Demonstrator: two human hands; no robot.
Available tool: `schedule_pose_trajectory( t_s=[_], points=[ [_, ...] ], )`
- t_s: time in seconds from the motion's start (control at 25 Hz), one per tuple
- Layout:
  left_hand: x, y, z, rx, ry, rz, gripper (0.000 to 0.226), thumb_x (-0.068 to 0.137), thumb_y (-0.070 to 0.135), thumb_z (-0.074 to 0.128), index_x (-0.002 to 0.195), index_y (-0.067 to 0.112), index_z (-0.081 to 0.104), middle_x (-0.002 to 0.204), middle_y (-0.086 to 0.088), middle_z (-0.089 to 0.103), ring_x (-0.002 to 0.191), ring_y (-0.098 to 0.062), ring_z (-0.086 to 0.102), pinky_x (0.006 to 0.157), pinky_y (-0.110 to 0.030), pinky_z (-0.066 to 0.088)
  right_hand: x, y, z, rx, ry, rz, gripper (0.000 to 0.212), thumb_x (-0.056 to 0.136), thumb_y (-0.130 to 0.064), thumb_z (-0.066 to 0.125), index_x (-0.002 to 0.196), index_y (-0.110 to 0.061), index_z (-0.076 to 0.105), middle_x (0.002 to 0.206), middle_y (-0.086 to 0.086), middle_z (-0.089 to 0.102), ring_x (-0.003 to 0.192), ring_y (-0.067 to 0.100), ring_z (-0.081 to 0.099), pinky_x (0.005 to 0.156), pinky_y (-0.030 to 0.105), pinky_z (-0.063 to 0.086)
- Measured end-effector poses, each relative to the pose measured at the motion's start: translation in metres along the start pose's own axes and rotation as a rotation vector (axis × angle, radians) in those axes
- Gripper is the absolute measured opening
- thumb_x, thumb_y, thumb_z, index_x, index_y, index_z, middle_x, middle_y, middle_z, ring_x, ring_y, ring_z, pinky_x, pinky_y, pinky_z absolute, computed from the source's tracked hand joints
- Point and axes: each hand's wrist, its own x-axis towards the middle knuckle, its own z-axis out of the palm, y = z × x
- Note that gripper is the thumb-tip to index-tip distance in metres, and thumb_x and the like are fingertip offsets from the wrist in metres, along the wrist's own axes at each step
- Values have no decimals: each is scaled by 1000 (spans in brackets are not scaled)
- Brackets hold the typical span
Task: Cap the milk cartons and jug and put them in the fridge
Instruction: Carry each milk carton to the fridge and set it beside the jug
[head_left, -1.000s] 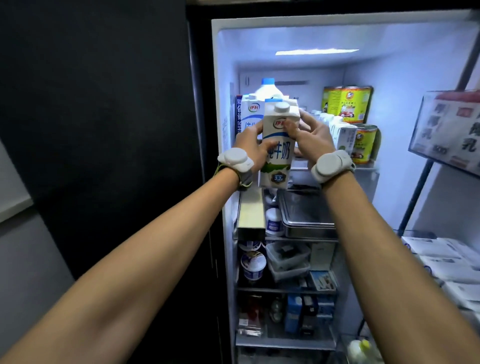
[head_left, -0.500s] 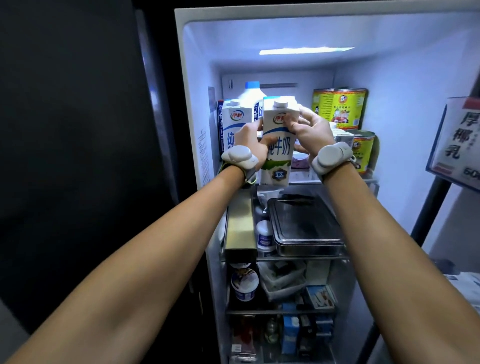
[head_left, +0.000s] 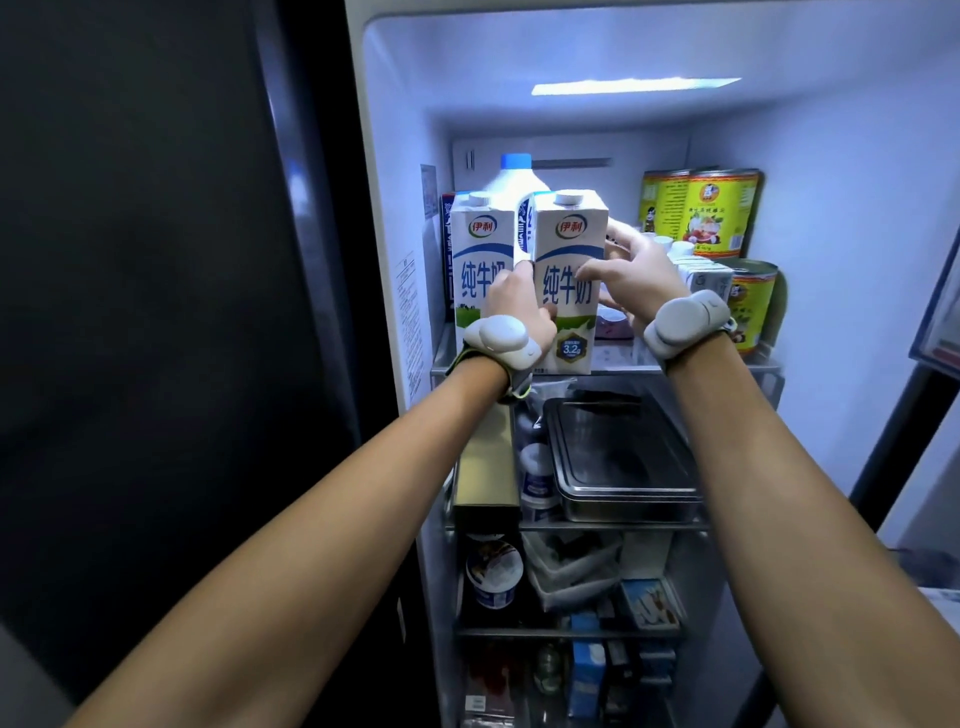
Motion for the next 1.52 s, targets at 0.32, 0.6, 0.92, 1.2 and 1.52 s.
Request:
schedule_pose_trajectory(
  t_s=[0.32, 0.6, 0.92, 1.2, 1.52],
  points=[
    [15, -1, 6, 101, 15, -14, 27, 90, 20, 68, 109, 3, 61, 103, -16, 69, 98, -31, 63, 76, -35, 50, 14, 16, -2, -73, -16, -71, 93, 60, -3, 75, 146, -15, 43, 137, 7, 61, 132, 21, 54, 97, 44, 56],
    [29, 11, 13, 138, -39, -105, 29, 97, 9, 57, 122, -2, 49, 113, -16, 65, 101, -28, 65, 70, -30, 42, 23, 30, -3, -60, -2, -115, 88, 65, 2, 80, 145, -11, 45, 140, 4, 60, 133, 16, 54, 97, 40, 56],
    [6, 9, 4, 55, -62, -107, 32, 94, 4, 53, 126, 1, 48, 119, -20, 62, 111, -35, 60, 84, -38, 45, 7, 28, 3, -97, 53, -82, 73, 75, 13, 71, 141, -6, 48, 136, 6, 60, 128, 17, 56, 95, 28, 56],
    [-59, -11, -33, 23, -23, -91, 29, 92, 16, 58, 119, 6, 55, 102, -14, 70, 99, -35, 63, 82, -38, 52, -51, 24, 16, 12, 155, 74, 56, 83, 7, 66, 136, -5, 52, 134, 10, 59, 126, 20, 55, 103, 40, 51],
    [-171, -14, -84, -41, 21, -105, 27, 93, 20, 57, 116, 6, 58, 99, -11, 71, 97, -31, 64, 83, -34, 51, -179, 11, 50, 197, 161, 250, 33, 86, 3, 65, 114, -14, 63, 113, 4, 68, 91, 15, 65, 67, 25, 55]
  ],
)
